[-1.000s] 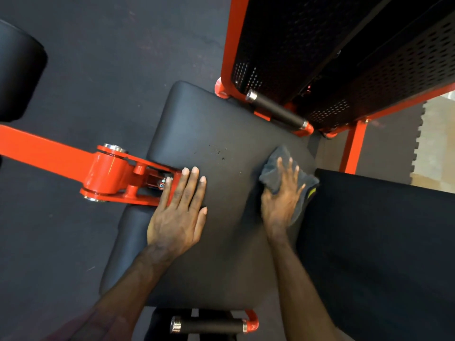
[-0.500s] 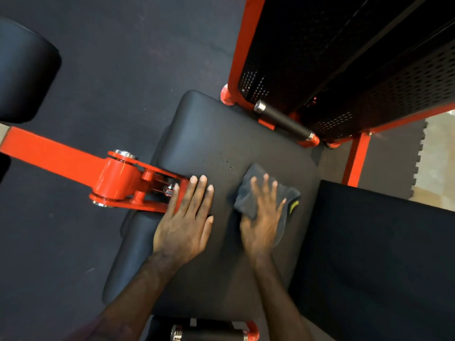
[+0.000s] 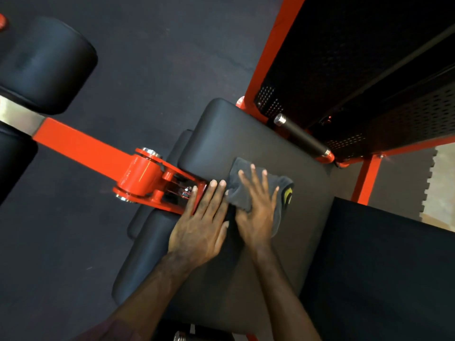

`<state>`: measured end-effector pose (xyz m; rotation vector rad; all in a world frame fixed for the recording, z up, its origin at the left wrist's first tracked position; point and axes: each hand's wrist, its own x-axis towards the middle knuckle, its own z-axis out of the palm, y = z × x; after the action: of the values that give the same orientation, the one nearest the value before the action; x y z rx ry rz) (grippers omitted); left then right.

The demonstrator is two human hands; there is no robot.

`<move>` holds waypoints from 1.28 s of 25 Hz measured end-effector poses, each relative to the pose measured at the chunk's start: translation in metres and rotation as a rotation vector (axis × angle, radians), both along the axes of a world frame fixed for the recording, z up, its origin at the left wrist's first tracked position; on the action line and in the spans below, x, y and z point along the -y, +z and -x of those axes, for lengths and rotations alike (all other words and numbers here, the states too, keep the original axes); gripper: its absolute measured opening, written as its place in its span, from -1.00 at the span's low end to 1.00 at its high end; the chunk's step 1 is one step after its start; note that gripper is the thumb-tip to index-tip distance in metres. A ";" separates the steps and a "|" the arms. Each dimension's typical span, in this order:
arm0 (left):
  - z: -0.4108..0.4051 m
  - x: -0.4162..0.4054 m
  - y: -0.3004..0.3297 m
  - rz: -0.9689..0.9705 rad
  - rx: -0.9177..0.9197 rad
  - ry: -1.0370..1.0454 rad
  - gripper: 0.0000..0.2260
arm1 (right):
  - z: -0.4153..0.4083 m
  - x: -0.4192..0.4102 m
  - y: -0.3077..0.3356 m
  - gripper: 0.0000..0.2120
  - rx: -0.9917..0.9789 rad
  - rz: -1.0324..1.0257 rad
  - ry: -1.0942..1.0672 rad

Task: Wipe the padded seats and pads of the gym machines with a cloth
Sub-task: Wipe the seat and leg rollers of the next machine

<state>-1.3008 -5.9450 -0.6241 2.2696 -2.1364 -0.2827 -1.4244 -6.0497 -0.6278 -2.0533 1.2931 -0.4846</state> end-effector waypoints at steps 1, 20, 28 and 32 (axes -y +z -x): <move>-0.001 0.000 0.001 0.001 0.002 -0.005 -0.35 | -0.002 0.020 -0.002 -0.19 -0.006 0.001 0.005; -0.081 -0.020 0.003 0.140 0.055 0.105 -0.43 | -0.041 -0.025 0.005 -0.27 -0.206 0.159 0.094; -0.079 -0.021 0.004 0.161 0.051 0.111 -0.41 | -0.044 0.003 0.005 -0.27 -0.205 0.160 -0.073; -0.080 -0.020 0.002 0.173 0.067 0.122 -0.40 | -0.073 -0.005 0.013 -0.29 -0.226 0.210 0.274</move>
<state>-1.2205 -5.9252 -0.6225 2.3268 -1.9550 -0.0191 -1.3517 -6.0442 -0.6150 -2.4750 1.0975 -0.2783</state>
